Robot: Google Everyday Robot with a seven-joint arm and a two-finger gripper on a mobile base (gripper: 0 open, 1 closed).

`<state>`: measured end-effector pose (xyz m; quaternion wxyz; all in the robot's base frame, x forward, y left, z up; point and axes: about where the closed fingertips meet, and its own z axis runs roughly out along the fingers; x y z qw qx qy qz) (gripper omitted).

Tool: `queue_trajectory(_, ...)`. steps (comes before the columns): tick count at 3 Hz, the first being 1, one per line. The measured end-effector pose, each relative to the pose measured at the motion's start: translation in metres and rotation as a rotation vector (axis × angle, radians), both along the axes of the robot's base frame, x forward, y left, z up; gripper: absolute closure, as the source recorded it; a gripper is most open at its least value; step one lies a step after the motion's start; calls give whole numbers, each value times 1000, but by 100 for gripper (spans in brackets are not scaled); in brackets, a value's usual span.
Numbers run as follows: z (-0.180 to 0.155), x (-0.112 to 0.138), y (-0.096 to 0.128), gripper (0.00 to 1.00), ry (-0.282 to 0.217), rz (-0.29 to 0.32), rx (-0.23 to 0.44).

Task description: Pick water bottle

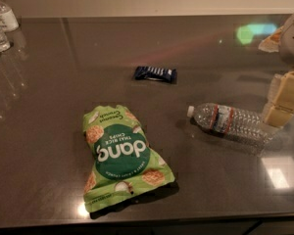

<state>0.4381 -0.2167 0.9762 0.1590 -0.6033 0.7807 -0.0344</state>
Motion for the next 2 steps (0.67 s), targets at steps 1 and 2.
queue_trajectory(1, 0, 2, 0, 0, 1, 3, 2)
queue_trajectory(2, -8, 7, -1, 0, 20, 14, 20)
